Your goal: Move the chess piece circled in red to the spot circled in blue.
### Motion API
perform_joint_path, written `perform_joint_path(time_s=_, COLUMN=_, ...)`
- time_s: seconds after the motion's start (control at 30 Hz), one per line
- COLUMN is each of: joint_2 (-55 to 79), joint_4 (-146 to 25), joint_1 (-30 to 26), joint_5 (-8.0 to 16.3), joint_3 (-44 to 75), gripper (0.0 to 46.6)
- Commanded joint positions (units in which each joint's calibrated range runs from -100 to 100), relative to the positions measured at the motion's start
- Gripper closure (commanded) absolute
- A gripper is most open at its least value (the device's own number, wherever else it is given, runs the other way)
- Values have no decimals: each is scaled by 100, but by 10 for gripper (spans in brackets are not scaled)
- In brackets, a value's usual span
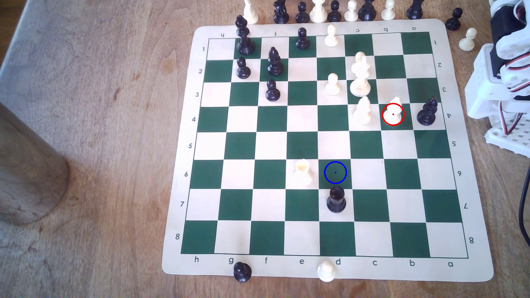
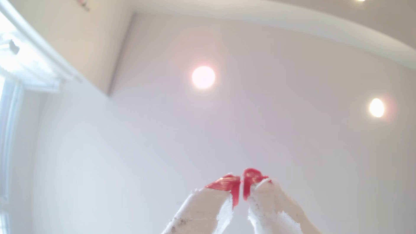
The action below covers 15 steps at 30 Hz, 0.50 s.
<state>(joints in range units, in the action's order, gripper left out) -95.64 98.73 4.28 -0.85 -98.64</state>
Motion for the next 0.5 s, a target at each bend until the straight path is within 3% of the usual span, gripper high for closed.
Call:
perform_joint_path(time_s=0.0, joint_2=-20, joint_4=-1109, joint_1=304, joint_5=-15, joint_3=82, gripper=464)
perform_joint_path(time_s=0.37, joint_2=-11, joint_4=-8423, joint_1=186, joint_5=20, joint_3=3010, gripper=464)
perform_joint_path(time_s=0.47, joint_2=-11, joint_4=-9307, joint_1=139, joint_5=24, joint_3=3183, gripper=464)
